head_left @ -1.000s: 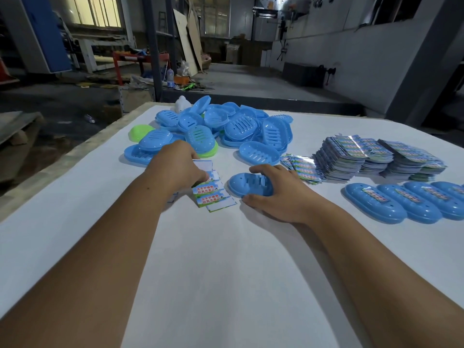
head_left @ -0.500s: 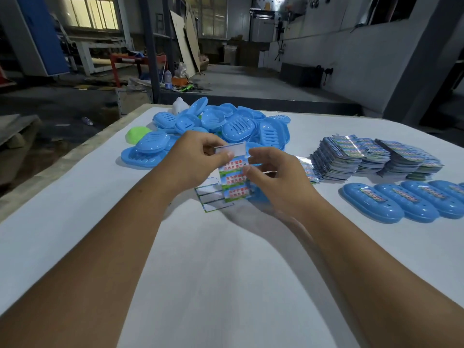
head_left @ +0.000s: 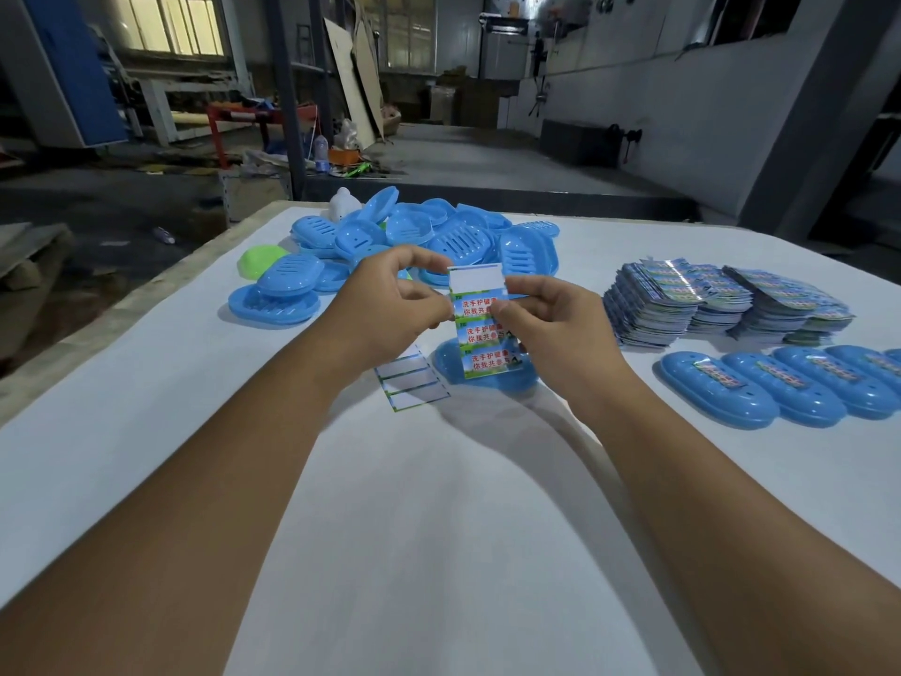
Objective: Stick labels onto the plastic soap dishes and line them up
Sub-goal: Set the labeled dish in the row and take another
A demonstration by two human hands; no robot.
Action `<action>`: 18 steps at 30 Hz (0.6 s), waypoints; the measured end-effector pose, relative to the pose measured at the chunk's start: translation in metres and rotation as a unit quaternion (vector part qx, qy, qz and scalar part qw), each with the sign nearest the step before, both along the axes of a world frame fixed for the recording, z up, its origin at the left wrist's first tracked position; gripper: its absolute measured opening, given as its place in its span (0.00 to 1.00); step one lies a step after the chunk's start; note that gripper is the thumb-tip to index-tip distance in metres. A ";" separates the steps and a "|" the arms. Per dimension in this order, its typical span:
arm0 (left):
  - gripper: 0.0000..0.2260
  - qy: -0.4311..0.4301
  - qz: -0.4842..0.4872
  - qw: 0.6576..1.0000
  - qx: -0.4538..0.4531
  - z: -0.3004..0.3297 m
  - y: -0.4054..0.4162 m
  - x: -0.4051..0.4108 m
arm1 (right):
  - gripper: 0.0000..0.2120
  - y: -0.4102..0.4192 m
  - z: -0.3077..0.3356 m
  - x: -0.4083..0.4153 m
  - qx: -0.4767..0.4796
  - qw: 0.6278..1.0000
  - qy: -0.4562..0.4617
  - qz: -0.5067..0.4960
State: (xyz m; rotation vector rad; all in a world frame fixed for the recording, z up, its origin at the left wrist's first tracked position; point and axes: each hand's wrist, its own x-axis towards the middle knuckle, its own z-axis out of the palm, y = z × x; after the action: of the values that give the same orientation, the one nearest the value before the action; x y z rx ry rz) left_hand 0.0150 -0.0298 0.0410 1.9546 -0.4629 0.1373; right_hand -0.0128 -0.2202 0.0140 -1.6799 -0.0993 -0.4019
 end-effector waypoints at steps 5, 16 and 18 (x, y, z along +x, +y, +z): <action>0.16 0.004 -0.021 1.000 -0.019 0.000 0.001 -0.001 | 0.10 0.001 0.000 -0.002 -0.011 0.999 0.013 -0.030; 0.15 -0.041 -0.029 0.999 0.012 -0.006 -0.008 -0.006 | 0.08 0.008 -0.003 -0.010 -0.195 0.978 -0.031 -0.068; 0.15 -0.059 -0.019 0.998 0.021 -0.006 -0.010 -0.007 | 0.09 0.008 -0.001 -0.013 -0.203 0.976 -0.031 -0.066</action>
State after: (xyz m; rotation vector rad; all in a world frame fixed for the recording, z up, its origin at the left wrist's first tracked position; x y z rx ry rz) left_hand 0.0078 -0.0395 0.0354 1.9844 -0.5829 0.2207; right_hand -0.0253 -0.2121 0.0134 -2.0850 -0.1225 -0.5625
